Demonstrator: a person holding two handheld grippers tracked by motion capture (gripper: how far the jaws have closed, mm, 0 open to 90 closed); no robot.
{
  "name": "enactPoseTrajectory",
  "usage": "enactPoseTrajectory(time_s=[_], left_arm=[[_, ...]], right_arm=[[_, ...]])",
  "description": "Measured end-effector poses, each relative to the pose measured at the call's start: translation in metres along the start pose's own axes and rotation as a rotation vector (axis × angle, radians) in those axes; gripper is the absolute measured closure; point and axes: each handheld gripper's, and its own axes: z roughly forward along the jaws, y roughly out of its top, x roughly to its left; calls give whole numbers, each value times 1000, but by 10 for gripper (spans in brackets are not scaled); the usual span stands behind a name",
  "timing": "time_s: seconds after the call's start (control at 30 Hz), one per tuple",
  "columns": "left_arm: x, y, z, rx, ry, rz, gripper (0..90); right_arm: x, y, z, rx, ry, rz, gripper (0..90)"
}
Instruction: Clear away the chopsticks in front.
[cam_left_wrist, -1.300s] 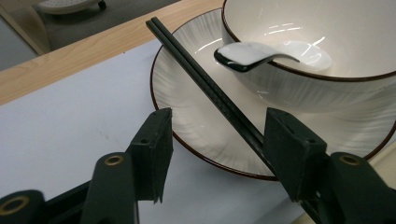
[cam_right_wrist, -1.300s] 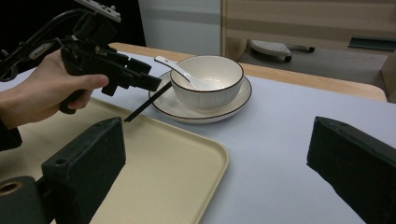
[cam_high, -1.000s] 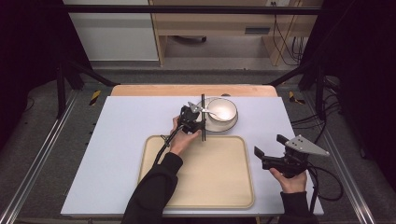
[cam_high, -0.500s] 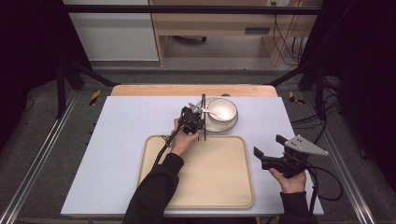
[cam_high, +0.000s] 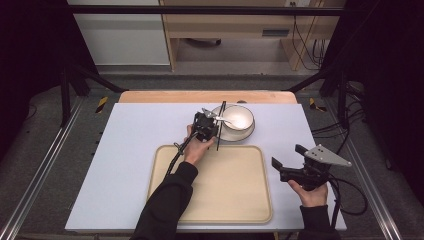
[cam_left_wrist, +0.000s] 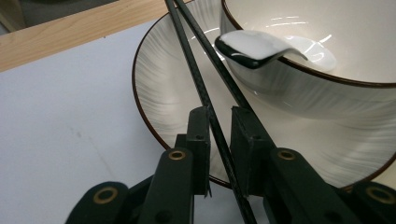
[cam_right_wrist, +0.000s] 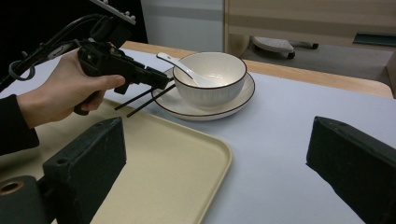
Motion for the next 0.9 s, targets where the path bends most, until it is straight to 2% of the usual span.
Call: enactPoseTrajectory(time_s=[0.5,0.77,0.9], left_arm=[[2,0,1,10,58,-51,846],[2,0,0,11,69,-60,851],[4,0,-7,-8,60,-77,853]], right_arm=[[0,0,0,1,2,1,51],[0,0,0,5,3,-2,51],[0,0,0,4,2,0,51]])
